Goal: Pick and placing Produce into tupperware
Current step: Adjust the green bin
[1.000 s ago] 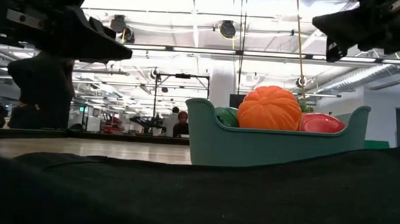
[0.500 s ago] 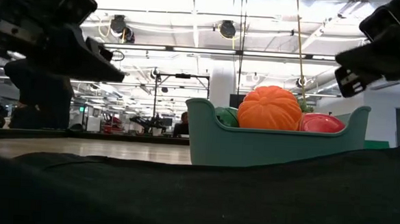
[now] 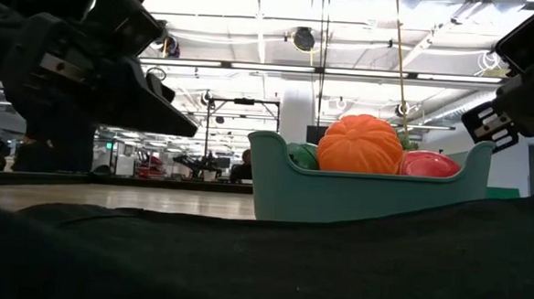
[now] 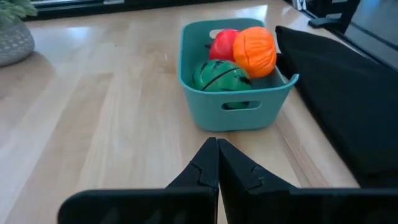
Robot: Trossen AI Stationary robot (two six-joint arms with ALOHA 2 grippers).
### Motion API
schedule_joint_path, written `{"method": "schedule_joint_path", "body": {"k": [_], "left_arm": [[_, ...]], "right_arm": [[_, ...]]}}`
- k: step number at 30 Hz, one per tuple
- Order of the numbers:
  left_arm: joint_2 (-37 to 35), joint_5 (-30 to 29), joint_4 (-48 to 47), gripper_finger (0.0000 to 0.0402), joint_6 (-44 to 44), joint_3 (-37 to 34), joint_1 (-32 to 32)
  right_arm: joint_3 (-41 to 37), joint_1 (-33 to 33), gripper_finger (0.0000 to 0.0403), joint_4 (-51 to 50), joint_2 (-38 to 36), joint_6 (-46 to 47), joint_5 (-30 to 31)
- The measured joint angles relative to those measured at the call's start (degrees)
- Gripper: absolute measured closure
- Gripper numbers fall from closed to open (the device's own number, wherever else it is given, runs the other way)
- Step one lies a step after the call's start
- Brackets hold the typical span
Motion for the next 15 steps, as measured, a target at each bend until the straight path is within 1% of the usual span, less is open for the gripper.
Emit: {"method": "schedule_joint_path", "body": {"k": [2, 4, 10, 15], "left_arm": [[-0.08, 0.27, -2.19, 0.0401, -0.02, 1.27, 0.00], [-0.08, 0.44, -3.44, 0.0401, -0.21, 1.90, 0.00], [-0.06, 0.02, -3.55, 0.0401, -1.31, 2.39, -0.78], [-0.06, -0.41, -3.55, 0.0401, -3.14, 2.39, -0.90]], "right_arm": [[0.17, 0.34, 0.0403, 2.27, 2.51, 0.00, 0.25], [0.53, 0.66, 0.0403, 2.16, 5.10, 0.65, 1.13], [4.26, 1.04, 0.0403, 3.31, 14.21, 1.05, 1.38], [6.69, 1.02, 0.0403, 3.36, 18.99, 1.14, 1.31]]}}
